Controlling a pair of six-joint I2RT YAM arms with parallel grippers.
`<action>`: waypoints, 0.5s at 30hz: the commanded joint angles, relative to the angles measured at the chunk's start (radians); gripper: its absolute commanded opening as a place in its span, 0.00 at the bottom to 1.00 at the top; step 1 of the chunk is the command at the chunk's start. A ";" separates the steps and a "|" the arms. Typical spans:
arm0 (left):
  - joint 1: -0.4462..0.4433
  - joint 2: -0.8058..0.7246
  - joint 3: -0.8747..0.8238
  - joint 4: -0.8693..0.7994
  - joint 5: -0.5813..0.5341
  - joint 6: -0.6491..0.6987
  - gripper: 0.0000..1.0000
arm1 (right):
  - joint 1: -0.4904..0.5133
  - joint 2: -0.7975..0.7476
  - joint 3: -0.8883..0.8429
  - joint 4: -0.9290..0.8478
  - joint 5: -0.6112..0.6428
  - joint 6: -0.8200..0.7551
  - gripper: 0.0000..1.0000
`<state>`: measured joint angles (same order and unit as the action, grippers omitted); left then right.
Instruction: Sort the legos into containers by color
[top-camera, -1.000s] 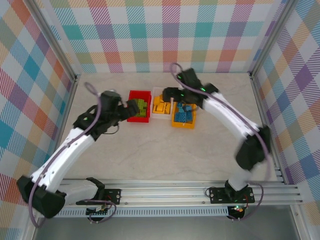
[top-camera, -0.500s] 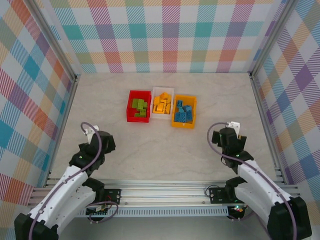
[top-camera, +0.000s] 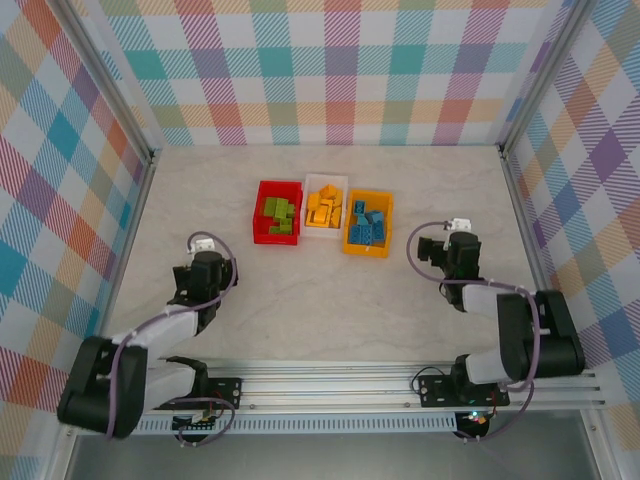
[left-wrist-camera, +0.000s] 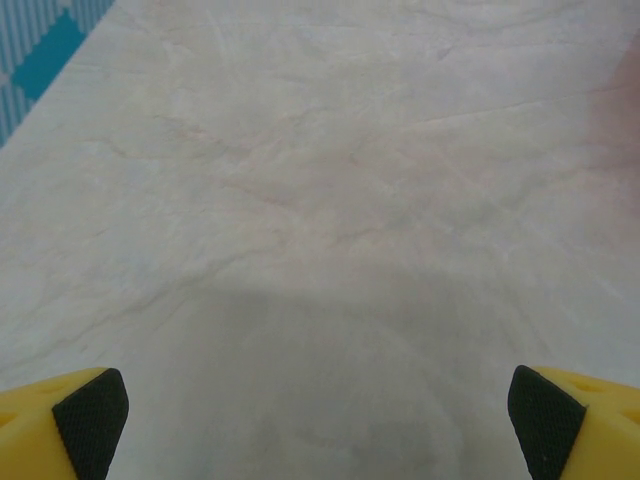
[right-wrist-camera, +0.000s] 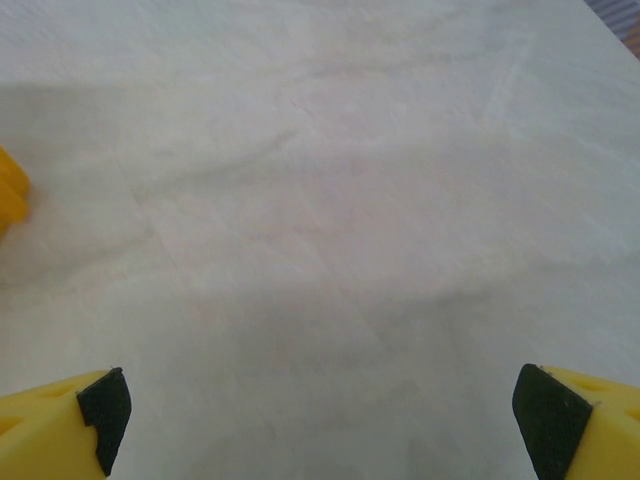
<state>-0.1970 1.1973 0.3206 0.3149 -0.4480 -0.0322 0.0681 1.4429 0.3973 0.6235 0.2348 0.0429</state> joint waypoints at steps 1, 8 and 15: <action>0.044 0.105 0.053 0.272 0.128 0.028 1.00 | -0.043 0.091 -0.003 0.236 -0.180 -0.025 1.00; 0.100 0.387 0.059 0.608 0.202 0.039 1.00 | -0.053 0.081 0.011 0.189 -0.196 -0.022 1.00; 0.112 0.364 0.081 0.520 0.211 0.020 1.00 | -0.053 0.082 0.011 0.190 -0.193 -0.021 1.00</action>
<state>-0.0959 1.5684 0.3943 0.7647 -0.2611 -0.0071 0.0177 1.5261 0.4007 0.7700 0.0658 0.0357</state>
